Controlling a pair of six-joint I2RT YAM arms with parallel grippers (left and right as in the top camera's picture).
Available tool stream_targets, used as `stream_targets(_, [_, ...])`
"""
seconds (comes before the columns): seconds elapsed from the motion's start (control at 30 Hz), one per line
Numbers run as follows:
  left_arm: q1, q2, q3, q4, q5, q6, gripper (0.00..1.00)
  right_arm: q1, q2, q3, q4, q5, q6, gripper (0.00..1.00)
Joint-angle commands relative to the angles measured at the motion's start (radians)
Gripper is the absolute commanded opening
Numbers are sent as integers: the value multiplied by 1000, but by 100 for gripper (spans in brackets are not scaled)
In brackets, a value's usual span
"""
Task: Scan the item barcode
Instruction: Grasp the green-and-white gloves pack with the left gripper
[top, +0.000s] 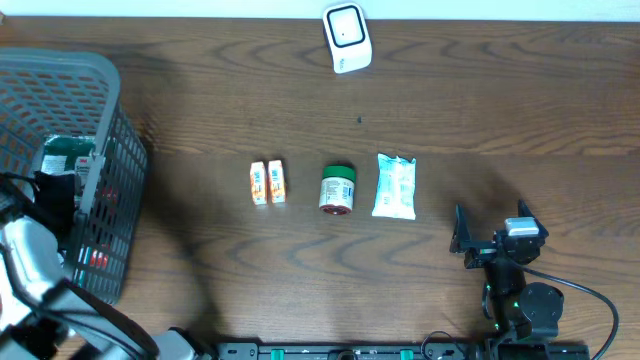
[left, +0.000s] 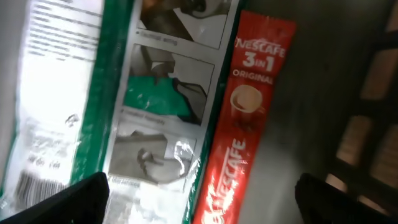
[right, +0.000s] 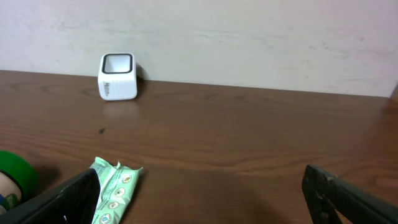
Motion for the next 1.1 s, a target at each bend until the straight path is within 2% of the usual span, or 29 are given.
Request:
stream_targets(0.0, [-2, 87, -5, 49, -76, 61, 100, 2, -5, -1, -4, 1, 12, 99])
stream_targets(0.17, [-2, 193, -5, 98, -93, 141, 98, 2, -5, -1, -4, 1, 12, 99])
stream_targets(0.37, [-2, 277, -5, 164, -196, 146, 100, 2, -5, -1, -4, 1, 12, 99])
stream_targets(0.53, [-2, 279, -5, 172, -197, 146, 87, 2, -5, -1, -4, 1, 12, 99])
stream_targets(0.6, [-2, 279, -5, 176, -198, 146, 87, 2, -5, -1, -4, 1, 12, 99])
stream_targets(0.73, [-2, 279, -5, 211, -259, 95, 100, 2, -5, -1, -4, 1, 12, 99])
stream_targets(1.07, [-2, 302, -8, 228, -265, 101, 100, 2, -5, -1, -4, 1, 12, 99])
